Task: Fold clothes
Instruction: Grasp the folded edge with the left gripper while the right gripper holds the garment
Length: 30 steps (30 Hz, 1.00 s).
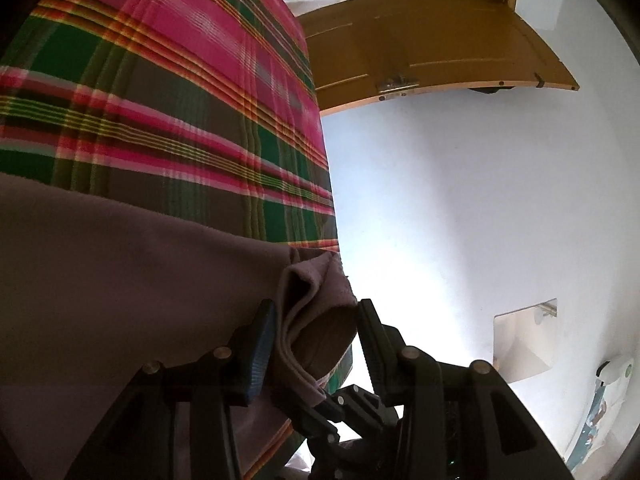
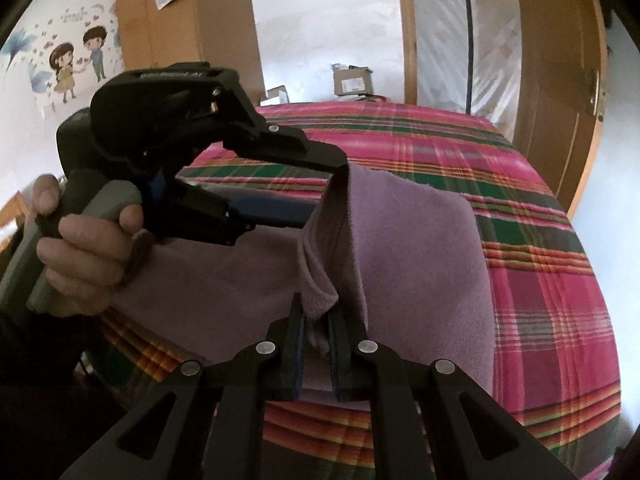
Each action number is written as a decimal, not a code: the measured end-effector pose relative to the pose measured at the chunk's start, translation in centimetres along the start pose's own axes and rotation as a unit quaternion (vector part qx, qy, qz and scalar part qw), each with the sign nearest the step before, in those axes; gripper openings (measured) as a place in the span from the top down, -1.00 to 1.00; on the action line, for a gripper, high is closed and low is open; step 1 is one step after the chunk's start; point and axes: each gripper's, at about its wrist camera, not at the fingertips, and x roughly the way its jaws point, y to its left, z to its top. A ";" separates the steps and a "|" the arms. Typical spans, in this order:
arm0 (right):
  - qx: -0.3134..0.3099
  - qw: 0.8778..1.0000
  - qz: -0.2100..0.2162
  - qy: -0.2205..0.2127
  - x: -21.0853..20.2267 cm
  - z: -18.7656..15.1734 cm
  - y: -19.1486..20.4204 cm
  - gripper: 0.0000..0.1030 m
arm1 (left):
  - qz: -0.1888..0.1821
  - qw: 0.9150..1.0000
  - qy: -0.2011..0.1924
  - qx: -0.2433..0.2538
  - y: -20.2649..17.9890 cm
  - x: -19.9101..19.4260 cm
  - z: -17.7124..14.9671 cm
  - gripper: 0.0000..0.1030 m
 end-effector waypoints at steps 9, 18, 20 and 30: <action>-0.066 0.996 -0.011 -0.056 -2.5 -0.2 3.0 0.45 | 0.002 1.000 -0.005 -0.010 0.6 0.2 0.1 0.19; -0.002 1.000 -0.014 -0.021 -1.0 -0.1 0.0 0.30 | 0.022 1.000 0.003 -0.008 1.0 0.6 0.0 0.19; 0.009 1.000 0.002 -0.003 0.2 0.0 -0.2 0.30 | 0.022 1.000 0.007 -0.009 1.0 0.5 0.0 0.19; 0.004 1.000 0.024 -0.004 0.1 0.3 1.4 0.29 | 0.034 0.999 0.018 -0.002 1.1 1.0 0.6 0.19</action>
